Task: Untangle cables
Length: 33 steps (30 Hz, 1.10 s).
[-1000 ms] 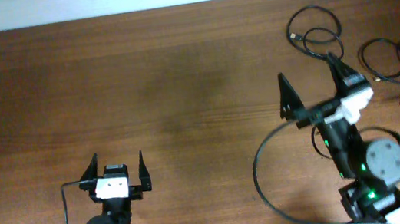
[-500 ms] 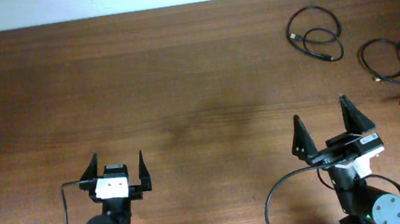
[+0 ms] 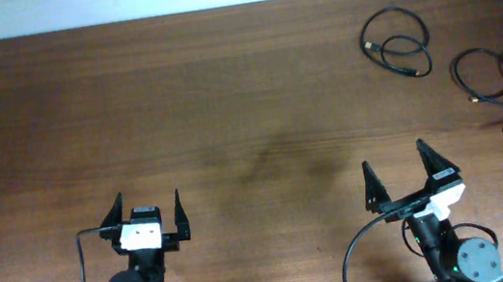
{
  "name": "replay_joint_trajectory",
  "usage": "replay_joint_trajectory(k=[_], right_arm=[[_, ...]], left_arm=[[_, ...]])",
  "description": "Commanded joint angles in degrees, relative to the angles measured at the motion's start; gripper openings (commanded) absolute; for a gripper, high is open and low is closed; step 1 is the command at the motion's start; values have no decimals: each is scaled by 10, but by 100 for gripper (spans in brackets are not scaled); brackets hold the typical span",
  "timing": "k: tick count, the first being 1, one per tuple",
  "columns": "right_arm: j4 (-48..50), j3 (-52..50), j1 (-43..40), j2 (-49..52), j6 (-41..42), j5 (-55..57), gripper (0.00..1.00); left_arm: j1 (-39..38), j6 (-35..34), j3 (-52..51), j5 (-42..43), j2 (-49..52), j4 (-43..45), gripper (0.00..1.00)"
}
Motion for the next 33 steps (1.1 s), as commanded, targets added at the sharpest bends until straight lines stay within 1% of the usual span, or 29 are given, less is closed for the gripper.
replay_joint_trajectory(k=[1,5,8,10,16,19,22,24,27,30,33], right_arm=[[-37,-3,-2,-22,4,7,99],[-74,-3,-2,-22,4,7,99],[-139,-3,0,-22,4,7,99],[-140,-3,0,-22,1,6,99],[-140,-3,0,-22,-84,9,99],[-137,-3,-1,-22,-106,32,99],[-137,-3,-2,-22,-150,44,99],[-131,-3,-2,-22,-141,95,99],[-126,-3,-2,-22,-102,158,99],[-126,-3,-17,-22,-96,168,99],[-126,-3,-58,-22,-70,162,99]], left_arm=[[4,5,-1,-4,-5,-4,99],[4,5,-1,-4,-5,-4,99],[4,5,-1,-4,-5,-4,99],[4,5,-1,-4,-5,-4,99],[4,5,-1,-4,-5,-4,99],[4,5,-1,-4,-5,-4,99],[4,5,-1,-4,-5,-4,99],[4,5,-1,-4,-5,-4,99],[4,5,-1,-4,-5,-4,99],[4,5,-1,-4,-5,-4,99],[4,5,-1,-4,-5,-4,99]])
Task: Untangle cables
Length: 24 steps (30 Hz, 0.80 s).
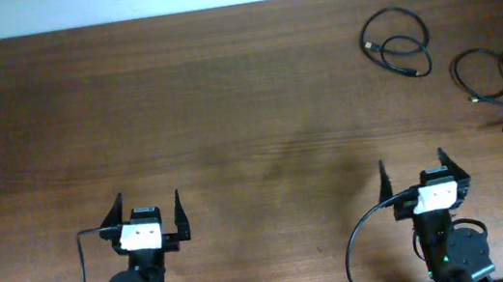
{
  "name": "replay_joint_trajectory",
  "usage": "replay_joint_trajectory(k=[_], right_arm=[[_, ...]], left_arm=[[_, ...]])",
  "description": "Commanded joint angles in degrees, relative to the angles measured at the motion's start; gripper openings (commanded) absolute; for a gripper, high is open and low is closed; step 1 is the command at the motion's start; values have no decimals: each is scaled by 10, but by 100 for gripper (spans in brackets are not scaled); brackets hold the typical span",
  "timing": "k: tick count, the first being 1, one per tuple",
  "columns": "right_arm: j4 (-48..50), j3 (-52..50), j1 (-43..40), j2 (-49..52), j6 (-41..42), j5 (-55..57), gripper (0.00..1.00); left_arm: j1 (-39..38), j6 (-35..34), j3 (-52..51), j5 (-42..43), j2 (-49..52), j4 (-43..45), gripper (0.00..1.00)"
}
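Note:
A small black cable point(396, 43) lies coiled on the table at the back right, apart from the others. A larger black cable loops near the right edge, with a further strand below it running out of view. My left gripper point(149, 210) stands open near the front left, far from the cables. My right gripper point(414, 170) stands open near the front right, pointing straight back, well short of the cables with nothing between its fingers.
The brown wooden table point(188, 101) fills the view, with its back edge along the top. Each arm's own black lead point(84, 280) runs off the front edge beside its base.
My right gripper was turned to the right and sat a little to the left; now it points straight back and sits slightly right. Left arm and cables have not moved.

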Motion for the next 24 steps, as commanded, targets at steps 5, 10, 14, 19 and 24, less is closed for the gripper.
replay_joint_trajectory(k=[5,10,14,19,24], right_arm=[[-6,-3,-120,-6,83,-5,99],[-7,-3,-128,-6,83,-25,99],[-12,-3,-128,-6,56,-91,99],[-16,-3,-128,-6,33,-126,99],[-17,-3,-128,-6,33,-129,99]], left_arm=[[4,5,-1,-4,-4,-4,99],[4,5,-1,-4,-4,-4,99],[4,5,-1,-4,-4,-4,99],[4,5,-1,-4,-4,-4,99],[4,5,-1,-4,-4,-4,99]])
